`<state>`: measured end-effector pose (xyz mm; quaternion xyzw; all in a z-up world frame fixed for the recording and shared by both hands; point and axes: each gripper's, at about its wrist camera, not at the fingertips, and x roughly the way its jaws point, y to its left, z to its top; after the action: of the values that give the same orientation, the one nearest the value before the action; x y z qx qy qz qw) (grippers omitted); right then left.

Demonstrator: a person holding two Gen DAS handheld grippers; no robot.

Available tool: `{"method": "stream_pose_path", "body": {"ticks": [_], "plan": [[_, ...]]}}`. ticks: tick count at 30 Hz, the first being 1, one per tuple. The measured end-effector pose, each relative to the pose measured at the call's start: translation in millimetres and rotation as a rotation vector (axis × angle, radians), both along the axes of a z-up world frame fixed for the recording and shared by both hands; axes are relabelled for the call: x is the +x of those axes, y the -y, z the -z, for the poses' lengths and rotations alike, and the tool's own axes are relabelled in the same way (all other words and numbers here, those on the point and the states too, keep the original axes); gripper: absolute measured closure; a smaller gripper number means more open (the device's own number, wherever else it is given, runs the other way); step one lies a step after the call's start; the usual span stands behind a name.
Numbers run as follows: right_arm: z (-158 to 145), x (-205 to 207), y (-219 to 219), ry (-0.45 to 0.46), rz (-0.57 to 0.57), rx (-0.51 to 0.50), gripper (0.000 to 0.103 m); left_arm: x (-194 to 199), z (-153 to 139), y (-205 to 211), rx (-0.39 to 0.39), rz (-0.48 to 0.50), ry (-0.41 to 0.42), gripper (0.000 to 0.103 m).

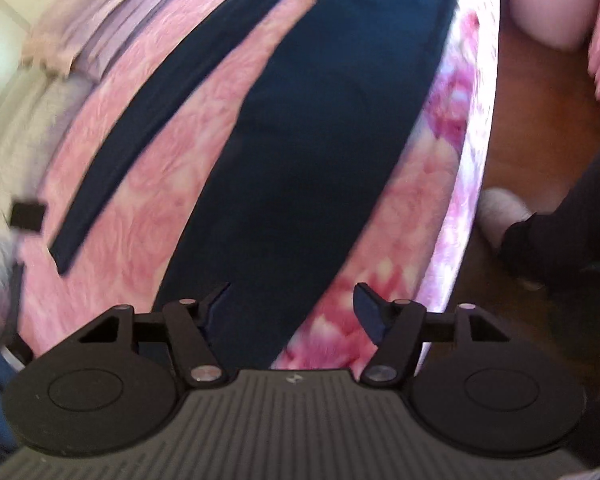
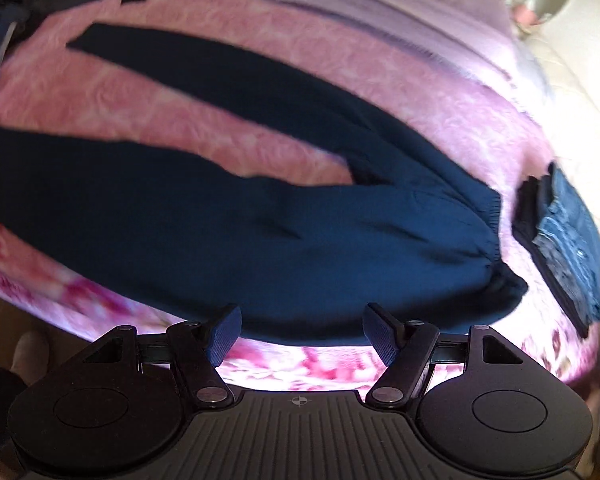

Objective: Fold clothes

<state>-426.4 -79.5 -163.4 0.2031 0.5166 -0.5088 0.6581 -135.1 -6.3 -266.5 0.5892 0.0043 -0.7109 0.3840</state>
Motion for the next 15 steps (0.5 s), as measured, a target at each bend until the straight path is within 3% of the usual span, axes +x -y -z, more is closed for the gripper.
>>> {"method": "stream_pose_path", "body": {"ticks": [3, 6, 10, 15], "plan": [[14, -13, 4, 0.006, -0.026, 0.001, 0.032, -14, 26, -5, -0.045, 0.052, 0.090, 0.044], [27, -20, 5, 0.010, -0.008, 0.022, 0.032, -19, 40, -9, -0.103, 0.082, 0.119, 0.043], [36, -24, 3, 0.029, 0.038, 0.041, 0.032, -9, 43, -12, -0.146, 0.135, 0.129, 0.042], [42, -21, -6, 0.001, 0.007, 0.027, 0.032, 24, 44, -7, -0.201, 0.110, 0.184, 0.043]]}}
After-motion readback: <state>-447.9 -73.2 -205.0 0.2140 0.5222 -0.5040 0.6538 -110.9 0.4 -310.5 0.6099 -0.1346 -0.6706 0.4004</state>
